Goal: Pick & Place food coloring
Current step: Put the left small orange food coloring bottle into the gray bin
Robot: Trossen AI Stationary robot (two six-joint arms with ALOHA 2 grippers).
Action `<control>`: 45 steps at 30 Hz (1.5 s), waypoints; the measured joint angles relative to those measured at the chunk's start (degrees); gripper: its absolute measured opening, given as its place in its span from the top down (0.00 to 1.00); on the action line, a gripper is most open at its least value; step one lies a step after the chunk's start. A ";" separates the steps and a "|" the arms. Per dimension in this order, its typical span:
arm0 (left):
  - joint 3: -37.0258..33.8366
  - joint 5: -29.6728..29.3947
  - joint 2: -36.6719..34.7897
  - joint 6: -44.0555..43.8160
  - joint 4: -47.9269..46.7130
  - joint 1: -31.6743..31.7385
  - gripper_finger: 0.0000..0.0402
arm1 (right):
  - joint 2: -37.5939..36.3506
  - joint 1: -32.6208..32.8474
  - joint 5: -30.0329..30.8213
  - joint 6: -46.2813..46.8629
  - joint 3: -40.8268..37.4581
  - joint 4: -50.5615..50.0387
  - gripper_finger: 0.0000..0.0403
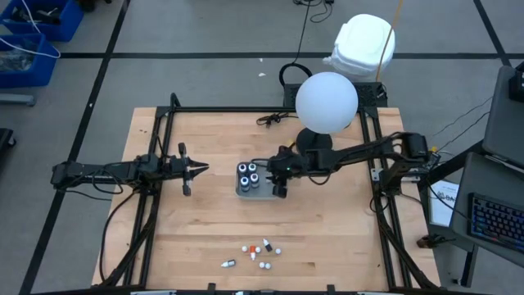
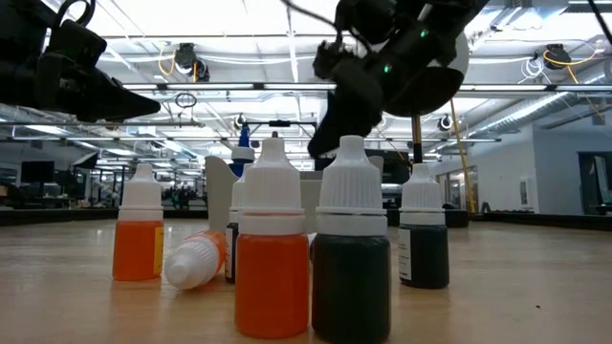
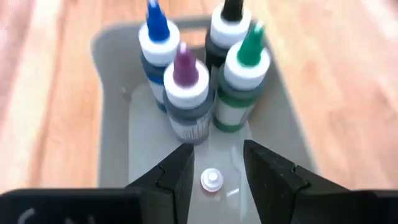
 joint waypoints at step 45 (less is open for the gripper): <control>0.00 0.00 0.00 -2.43 0.25 -0.02 0.90 | -80.37 12.46 2.72 -2.90 -41.77 0.35 1.00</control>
